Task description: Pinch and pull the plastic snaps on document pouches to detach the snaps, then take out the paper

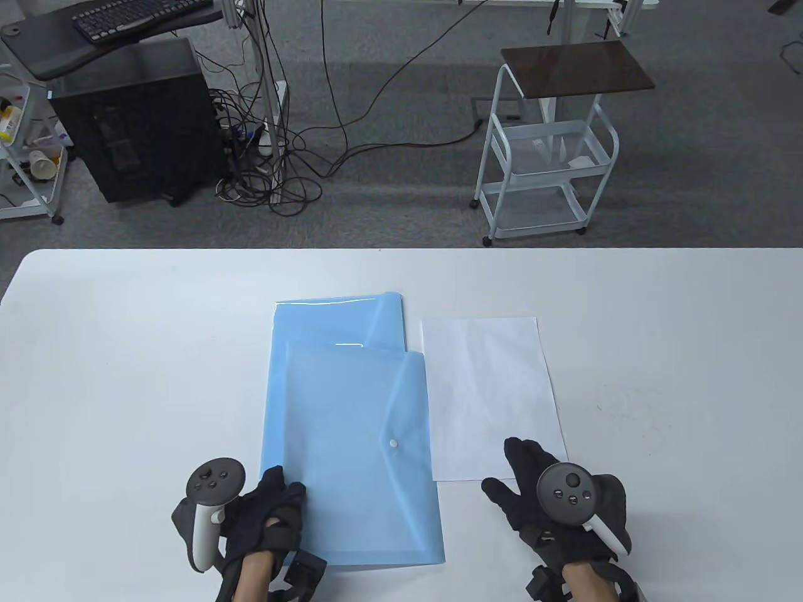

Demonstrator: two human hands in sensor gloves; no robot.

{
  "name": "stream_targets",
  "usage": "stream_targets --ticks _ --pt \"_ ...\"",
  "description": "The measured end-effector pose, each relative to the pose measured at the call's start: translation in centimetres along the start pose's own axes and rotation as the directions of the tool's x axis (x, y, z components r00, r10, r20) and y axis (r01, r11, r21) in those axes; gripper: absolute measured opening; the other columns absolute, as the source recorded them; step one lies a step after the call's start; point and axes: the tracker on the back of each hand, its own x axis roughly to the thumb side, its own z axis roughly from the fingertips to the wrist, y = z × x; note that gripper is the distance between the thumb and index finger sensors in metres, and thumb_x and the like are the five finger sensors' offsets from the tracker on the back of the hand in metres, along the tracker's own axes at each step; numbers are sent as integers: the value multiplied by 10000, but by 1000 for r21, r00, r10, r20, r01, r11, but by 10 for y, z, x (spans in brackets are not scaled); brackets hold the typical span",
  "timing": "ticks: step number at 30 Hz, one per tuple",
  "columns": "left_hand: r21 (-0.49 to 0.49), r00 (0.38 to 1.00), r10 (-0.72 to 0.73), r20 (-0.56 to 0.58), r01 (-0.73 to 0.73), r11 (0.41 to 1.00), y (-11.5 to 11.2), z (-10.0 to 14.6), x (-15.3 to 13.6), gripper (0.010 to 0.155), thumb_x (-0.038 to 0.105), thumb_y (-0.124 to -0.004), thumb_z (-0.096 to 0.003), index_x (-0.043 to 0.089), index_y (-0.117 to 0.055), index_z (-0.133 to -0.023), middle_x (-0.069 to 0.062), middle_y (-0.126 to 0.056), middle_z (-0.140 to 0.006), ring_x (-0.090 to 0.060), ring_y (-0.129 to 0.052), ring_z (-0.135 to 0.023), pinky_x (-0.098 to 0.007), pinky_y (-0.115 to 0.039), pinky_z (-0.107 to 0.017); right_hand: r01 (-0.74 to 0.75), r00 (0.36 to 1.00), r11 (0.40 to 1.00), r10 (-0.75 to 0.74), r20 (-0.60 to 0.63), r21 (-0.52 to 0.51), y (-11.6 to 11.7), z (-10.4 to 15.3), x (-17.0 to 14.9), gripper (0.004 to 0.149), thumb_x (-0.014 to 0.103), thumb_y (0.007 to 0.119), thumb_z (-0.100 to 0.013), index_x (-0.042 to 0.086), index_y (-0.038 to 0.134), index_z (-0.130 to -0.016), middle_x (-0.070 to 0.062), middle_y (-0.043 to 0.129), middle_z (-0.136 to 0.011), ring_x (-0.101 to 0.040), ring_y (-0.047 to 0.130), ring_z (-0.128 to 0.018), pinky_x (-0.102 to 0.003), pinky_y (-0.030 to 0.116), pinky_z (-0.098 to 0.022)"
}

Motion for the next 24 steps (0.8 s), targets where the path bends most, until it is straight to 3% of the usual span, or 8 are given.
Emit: stream_targets --ticks 10,24 --pt "32 992 -82 -97 85 996 -2 -6 -8 498 249 -695 -581 79 -559 -1029 -60 -904 -872 -274 -1078 -579 -408 -925 -402 -78 997 996 77 27 45 12 -5 14 813 568 692 -531 28 507 -1110 -390 540 -1139 -671 593 -926 -835 526 -543" --pt "66 985 -132 -111 140 988 -6 -5 -6 499 256 -697 -581 80 -560 -1027 -24 -906 -863 -231 -1080 -560 -379 -934 -400 -132 989 974 116 97 182 30 -44 92 890 588 745 -510 -6 476 -1115 -444 509 -1125 -697 577 -920 -815 559 -545"
